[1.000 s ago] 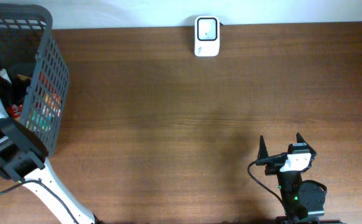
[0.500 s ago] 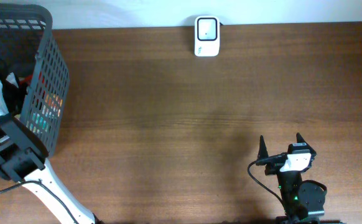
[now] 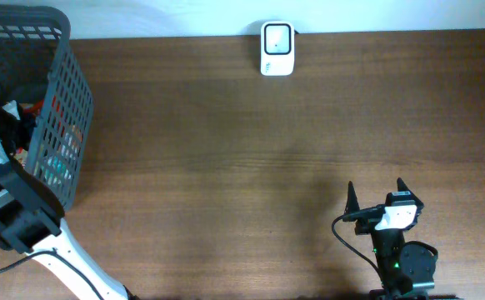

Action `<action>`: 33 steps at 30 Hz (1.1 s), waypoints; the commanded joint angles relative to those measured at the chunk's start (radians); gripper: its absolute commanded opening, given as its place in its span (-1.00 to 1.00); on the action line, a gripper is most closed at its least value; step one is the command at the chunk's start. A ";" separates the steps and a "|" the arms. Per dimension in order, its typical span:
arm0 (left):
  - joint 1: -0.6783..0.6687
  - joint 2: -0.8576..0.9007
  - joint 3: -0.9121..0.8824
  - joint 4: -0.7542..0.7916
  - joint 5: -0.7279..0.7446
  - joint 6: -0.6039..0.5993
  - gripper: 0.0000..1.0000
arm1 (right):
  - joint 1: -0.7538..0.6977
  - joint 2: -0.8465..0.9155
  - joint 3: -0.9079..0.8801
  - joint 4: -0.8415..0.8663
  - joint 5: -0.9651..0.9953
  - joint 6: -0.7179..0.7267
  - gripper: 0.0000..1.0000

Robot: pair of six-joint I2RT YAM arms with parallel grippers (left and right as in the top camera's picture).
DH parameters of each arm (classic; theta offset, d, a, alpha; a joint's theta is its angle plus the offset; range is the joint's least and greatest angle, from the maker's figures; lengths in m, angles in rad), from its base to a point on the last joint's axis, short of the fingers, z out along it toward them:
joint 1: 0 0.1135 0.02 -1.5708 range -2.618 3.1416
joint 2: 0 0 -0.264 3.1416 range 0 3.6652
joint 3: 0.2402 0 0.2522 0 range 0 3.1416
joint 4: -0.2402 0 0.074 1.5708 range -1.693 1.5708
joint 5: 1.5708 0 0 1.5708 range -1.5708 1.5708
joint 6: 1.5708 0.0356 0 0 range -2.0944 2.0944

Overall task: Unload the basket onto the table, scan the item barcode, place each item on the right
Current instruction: 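Grasp the small green-white Kleenex tissue pack with the left gripper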

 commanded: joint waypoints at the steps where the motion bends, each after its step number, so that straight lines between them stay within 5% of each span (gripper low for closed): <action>1: 0.003 -0.017 -0.002 -0.014 0.014 0.004 0.99 | -0.006 -0.006 -0.008 -0.004 0.005 0.000 0.97; 11: 0.003 -0.017 -0.229 0.205 0.068 0.019 0.87 | -0.006 -0.006 -0.008 -0.004 0.005 0.000 0.97; 12: 0.003 -0.017 -0.230 0.224 0.091 0.044 0.78 | -0.006 -0.006 -0.008 -0.004 0.005 0.000 0.97; 14: 0.000 -0.017 -0.230 0.257 0.164 0.114 0.19 | -0.006 -0.006 -0.008 -0.004 0.005 0.000 0.97; 15: -0.001 -0.017 -0.230 0.260 0.172 0.122 0.07 | -0.006 -0.006 -0.008 -0.004 0.005 0.000 0.97; 19: -0.002 -0.017 -0.230 0.281 0.172 0.122 0.15 | -0.006 -0.006 -0.008 -0.004 0.005 0.000 0.97; 25: -0.001 -0.017 -0.230 0.275 0.172 0.122 -1.00 | -0.006 -0.006 -0.008 -0.004 0.005 0.000 0.97; 33: 0.023 -0.021 -0.127 0.176 0.172 0.114 -1.00 | -0.006 -0.006 -0.008 -0.004 0.005 0.000 0.97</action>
